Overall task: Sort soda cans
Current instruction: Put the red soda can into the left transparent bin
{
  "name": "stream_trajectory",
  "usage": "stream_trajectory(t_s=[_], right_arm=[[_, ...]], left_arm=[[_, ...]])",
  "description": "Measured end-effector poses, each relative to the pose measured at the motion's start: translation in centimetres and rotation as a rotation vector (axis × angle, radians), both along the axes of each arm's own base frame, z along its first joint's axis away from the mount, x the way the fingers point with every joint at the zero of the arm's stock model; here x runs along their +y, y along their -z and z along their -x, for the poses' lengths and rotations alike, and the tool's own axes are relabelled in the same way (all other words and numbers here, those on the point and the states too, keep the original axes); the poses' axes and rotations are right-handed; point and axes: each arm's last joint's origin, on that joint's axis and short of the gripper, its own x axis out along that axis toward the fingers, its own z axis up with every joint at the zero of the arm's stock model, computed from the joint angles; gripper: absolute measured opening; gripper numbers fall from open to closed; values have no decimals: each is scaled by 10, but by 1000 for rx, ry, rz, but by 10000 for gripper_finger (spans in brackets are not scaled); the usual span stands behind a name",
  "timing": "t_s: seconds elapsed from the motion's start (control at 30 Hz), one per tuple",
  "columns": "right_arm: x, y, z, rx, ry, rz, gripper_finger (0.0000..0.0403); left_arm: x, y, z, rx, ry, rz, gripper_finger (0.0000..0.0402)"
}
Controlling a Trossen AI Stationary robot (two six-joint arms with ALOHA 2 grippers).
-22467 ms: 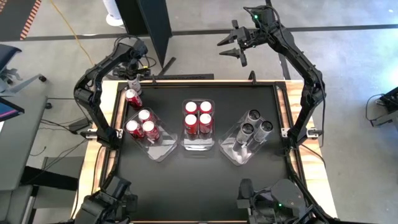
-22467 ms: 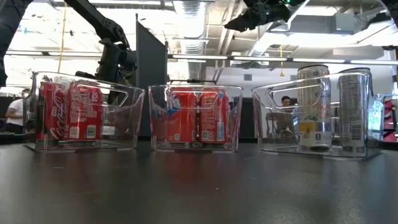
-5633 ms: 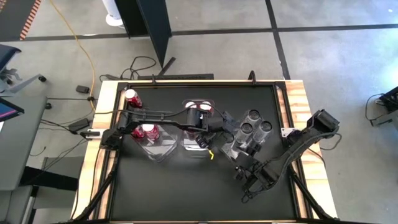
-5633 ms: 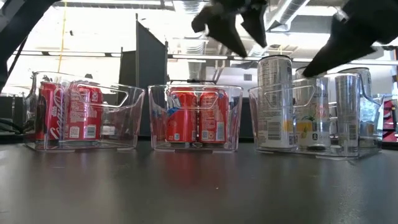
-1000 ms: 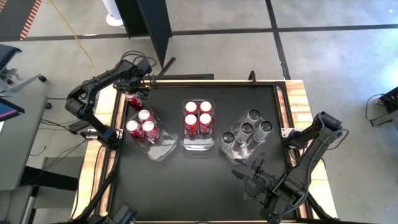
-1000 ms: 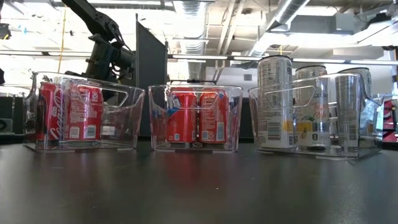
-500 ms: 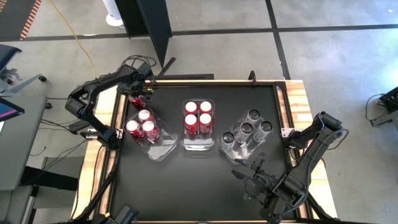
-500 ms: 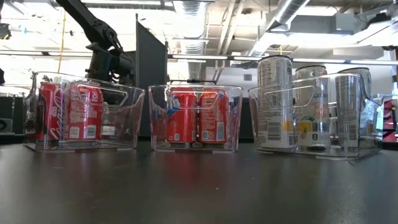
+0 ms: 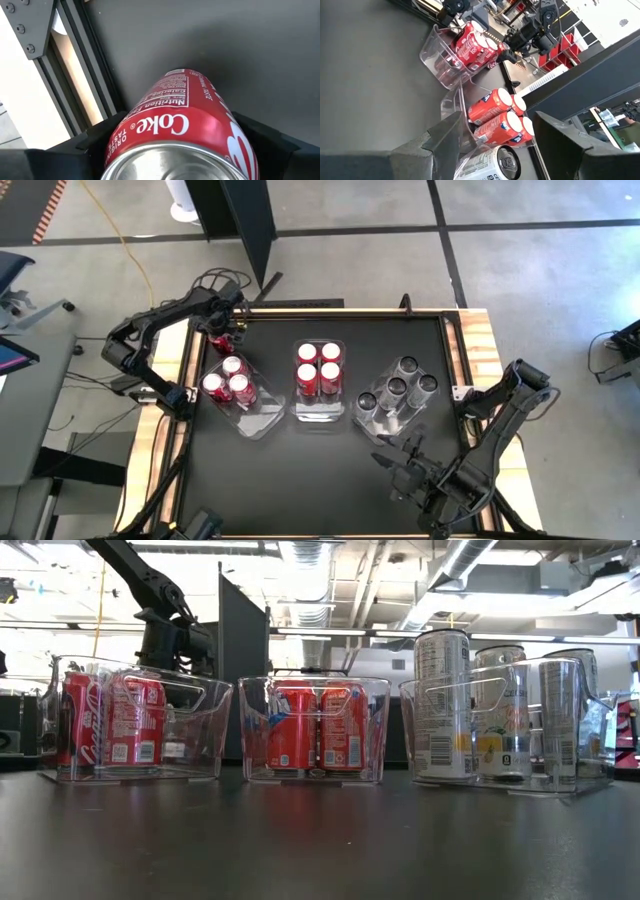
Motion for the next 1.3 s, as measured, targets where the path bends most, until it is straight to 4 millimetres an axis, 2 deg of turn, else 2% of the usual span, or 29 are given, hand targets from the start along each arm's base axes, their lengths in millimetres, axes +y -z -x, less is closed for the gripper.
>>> stream_trajectory(t_s=[0.3,0.67,1.3], right_arm=[[-2,0,-3,-2,10,-2,255],[-4,0,-6,-3,21,-3,255],[-9,0,-11,-1,41,0,255]], left_arm=[[1,-1,0,0,47,-5,314],[-4,-11,2,-30,81,-33,313],[-6,-12,1,-25,175,-15,313]])
